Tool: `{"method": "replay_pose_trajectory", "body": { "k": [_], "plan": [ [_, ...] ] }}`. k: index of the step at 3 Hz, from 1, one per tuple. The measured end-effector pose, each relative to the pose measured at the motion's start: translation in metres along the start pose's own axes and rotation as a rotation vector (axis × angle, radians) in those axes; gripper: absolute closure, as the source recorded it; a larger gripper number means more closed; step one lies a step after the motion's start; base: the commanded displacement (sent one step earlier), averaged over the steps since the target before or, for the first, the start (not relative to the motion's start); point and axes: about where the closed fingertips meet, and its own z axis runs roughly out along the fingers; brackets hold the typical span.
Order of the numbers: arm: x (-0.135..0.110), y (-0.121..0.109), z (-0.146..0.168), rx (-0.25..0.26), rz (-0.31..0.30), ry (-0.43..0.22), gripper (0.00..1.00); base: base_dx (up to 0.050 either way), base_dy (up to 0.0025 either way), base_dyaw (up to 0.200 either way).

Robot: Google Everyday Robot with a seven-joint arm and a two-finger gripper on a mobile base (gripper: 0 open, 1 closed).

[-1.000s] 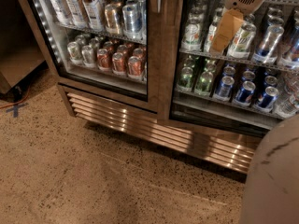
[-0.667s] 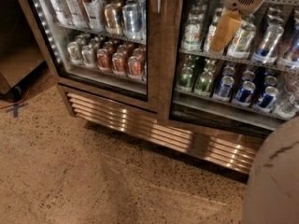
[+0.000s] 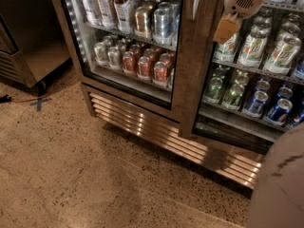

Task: Close right fridge door

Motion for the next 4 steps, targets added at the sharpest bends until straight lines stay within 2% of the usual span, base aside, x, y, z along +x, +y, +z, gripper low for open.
{"method": "replay_pose_trajectory", "body": {
  "k": [1, 2, 3, 4],
  "plan": [
    [0.000, 0.000, 0.000, 0.000, 0.000, 0.000, 1.00, 0.035, -0.00245, -0.143],
    [0.000, 0.000, 0.000, 0.000, 0.000, 0.000, 1.00, 0.049, -0.00002, 0.000],
    [0.000, 0.000, 0.000, 0.000, 0.000, 0.000, 1.00, 0.000, 0.00000, 0.000],
    [-0.002, 0.013, -0.003, 0.000, 0.000, 0.000, 1.00, 0.000, 0.00000, 0.000]
  ]
}}
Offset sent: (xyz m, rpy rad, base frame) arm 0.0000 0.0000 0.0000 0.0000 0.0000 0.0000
